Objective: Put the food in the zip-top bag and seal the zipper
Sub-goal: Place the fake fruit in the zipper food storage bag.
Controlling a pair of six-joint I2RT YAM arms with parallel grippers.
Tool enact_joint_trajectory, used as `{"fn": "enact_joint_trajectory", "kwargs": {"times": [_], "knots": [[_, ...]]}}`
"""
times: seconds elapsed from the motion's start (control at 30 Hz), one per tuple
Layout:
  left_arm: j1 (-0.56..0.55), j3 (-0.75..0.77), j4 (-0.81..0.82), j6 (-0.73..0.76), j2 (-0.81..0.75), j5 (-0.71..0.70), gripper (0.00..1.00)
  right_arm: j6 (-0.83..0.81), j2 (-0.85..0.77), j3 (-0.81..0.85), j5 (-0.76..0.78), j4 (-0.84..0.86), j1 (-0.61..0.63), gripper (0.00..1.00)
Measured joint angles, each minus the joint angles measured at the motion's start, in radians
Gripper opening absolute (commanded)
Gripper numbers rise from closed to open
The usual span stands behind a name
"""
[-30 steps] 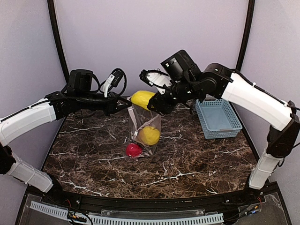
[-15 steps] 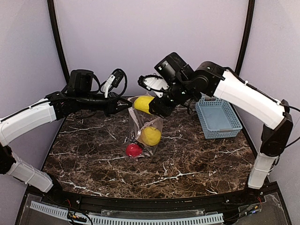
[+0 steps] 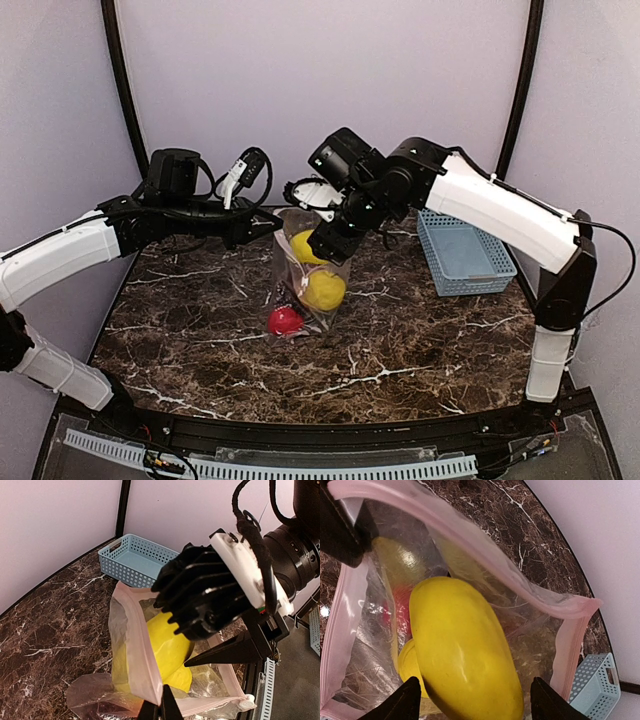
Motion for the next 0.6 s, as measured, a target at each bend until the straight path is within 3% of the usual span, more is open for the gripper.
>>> {"fn": "enact_joint_trajectory", "kwargs": {"times": [0.1, 0.3, 0.6], "knots": [[0.000, 0.000, 0.000, 0.001, 0.000, -0.001, 0.01, -0.001, -0.003, 0.003, -0.011, 0.007, 0.000, 0.85], [-0.002, 0.000, 0.000, 0.005, 0.000, -0.007, 0.01, 0.005, -0.039, -0.003, -0.034, 0.038, 0.000, 0.85], [-0.002, 0.000, 0.000, 0.007, 0.000, -0.014, 0.01, 0.097, -0.204, -0.111, -0.008, 0.138, -0.027, 0.71]]}}
